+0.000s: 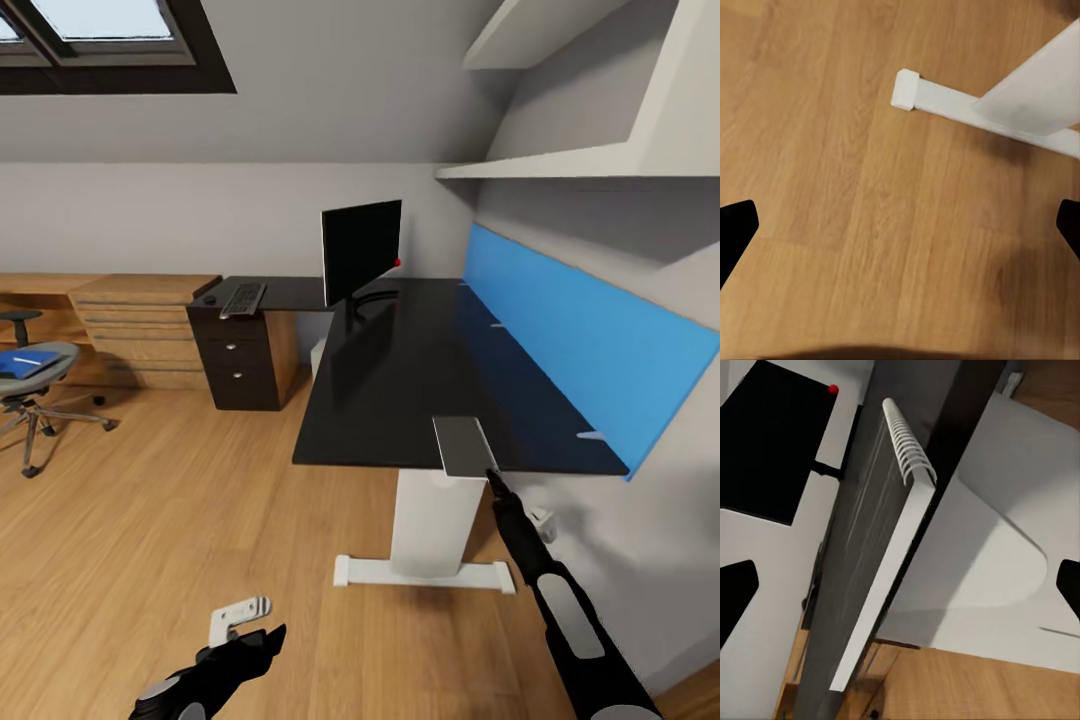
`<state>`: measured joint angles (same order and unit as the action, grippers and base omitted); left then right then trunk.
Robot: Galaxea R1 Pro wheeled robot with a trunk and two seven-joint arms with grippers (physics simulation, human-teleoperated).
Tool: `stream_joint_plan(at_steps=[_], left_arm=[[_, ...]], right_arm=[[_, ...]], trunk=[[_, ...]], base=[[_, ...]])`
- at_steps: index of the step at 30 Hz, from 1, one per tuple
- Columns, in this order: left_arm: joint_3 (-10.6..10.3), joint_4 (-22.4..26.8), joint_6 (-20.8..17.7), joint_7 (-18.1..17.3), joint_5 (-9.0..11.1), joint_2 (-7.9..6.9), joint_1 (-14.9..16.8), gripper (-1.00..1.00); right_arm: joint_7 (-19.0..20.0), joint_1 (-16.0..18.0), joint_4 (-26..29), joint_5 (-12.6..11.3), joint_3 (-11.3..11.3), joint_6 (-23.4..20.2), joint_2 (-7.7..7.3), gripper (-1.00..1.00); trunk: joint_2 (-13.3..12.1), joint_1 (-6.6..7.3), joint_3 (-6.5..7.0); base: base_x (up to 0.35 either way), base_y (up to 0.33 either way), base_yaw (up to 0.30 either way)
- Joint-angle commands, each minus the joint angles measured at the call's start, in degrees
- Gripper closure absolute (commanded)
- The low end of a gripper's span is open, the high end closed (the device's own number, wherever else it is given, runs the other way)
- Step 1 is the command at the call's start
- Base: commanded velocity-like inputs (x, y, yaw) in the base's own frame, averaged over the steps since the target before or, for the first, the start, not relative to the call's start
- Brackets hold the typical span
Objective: In the bedroom, organize the workspace by keeping the computer under the desk, ensuring the monitor is on the desk, placing the keyboard on the desk next to the monitor, placing the mouse on the desk next to the keyboard, moving the folder from the swivel chair onto the desk next to the mouse, stacking the notebook on top of the folder with the pen on top of the notebook, and positioning the swivel chair next to the desk.
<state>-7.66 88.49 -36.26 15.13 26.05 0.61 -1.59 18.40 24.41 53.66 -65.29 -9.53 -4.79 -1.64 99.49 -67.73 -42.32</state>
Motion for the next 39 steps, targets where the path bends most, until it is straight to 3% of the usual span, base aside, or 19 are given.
stream_joint_plan(at_steps=[1, 7, 10, 13, 17, 23, 39], left_arm=[[-0.1, 0.1, -0.1, 0.5, 0.6, 0.0, 0.0, -1.0], [-0.3, 0.0, 0.0, 0.7, 0.6, 0.0, 0.0, -1.0], [-0.3, 0.0, 0.0, 0.6, 0.7, 0.0, 0.0, -1.0], [-0.3, 0.0, 0.0, 0.6, 0.7, -0.04, 0.0, -1.0], [-0.2, -0.3, 0.0, 0.5, 0.8, -0.26, 0.0, -1.0], [-0.2, -0.6, 0.1, 0.6, 0.6, 0.45, 0.0, -1.0], [-0.2, -0.4, 0.1, 0.7, 0.6, -0.25, 0.0, -1.0]], right_arm=[[0.2, 0.0, 0.0, -0.6, -0.1, -0.2, 0.24, -1.0], [0.2, 0.0, -0.2, -1.0, 0.0, -0.1, 1.11, -1.0], [0.3, 0.0, -0.2, -2.8, 0.0, -1.7, 1.95, -1.0], [0.3, 0.0, -0.2, -6.9, -0.1, -3.1, 2.95, -1.0], [0.2, -0.3, -0.1, -8.5, -0.1, -4.2, 2.79, -1.0], [0.3, -0.4, -0.1, -8.1, -0.2, -3.9, 3.25, -1.0], [0.2, -0.8, -0.1, -8.0, -0.1, -3.6, 3.13, -1.0]], trunk=[[0.4, -0.22, -0.22], [2.8, -1.54, -1.3], [4.0, -2.2, -1.84], [4.0, -2.2, -1.84], [4.0, -2.2, -1.84], [4.0, -2.2, -1.84], [4.0, -2.2, -1.84]], base=[[0.0, 0.0, 0.0], [0.0, 0.0, 0.0], [0.0, 0.0, 0.0], [0.0, 0.0, 0.0], [0.0, 0.0, 0.0], [0.0, 0.0, 0.0], [0.0, 0.0, 0.0]])
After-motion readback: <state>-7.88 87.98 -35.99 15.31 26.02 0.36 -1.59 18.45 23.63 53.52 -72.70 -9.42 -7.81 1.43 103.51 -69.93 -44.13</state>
